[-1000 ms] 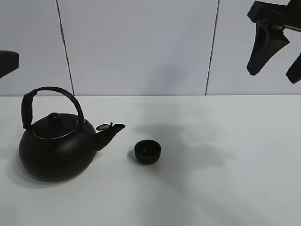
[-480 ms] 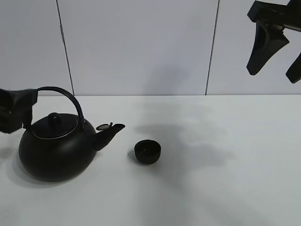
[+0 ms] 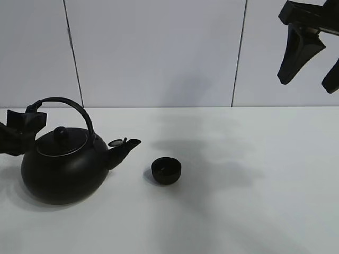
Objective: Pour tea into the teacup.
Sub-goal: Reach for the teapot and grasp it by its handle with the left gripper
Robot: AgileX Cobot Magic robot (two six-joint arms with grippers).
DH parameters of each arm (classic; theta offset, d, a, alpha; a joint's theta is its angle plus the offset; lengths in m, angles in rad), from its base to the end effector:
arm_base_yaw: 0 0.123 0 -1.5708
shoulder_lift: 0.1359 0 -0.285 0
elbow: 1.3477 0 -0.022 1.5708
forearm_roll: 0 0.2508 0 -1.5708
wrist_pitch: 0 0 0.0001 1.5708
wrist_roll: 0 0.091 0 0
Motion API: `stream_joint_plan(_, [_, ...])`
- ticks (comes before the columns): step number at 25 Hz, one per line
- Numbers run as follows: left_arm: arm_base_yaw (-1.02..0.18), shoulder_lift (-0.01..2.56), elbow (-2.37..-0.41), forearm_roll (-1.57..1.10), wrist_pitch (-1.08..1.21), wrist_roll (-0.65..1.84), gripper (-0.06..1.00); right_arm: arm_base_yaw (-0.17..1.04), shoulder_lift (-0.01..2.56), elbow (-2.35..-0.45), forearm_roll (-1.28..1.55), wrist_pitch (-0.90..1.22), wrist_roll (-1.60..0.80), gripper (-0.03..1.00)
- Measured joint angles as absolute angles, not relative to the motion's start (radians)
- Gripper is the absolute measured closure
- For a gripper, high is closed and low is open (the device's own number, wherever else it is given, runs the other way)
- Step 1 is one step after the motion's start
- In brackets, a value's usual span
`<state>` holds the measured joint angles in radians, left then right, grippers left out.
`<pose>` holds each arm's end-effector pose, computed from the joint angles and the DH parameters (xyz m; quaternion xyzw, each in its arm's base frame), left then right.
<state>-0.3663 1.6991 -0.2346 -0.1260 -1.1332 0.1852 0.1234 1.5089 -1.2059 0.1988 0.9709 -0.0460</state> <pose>0.2202 -0.0734 0.1340 0.1601 0.7719 -0.0272 0.6146 0.3009 0.0523 0.2920 -0.0434 0.9766 0.0984 0.1863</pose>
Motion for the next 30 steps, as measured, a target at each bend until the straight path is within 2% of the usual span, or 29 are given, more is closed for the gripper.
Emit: stream_joint_plan(30, [-0.366,1.813,-0.352,-0.145,-1.147,0.186,0.49,0.123,1.509,-1.206,0.199,0.962,-0.046,0.47])
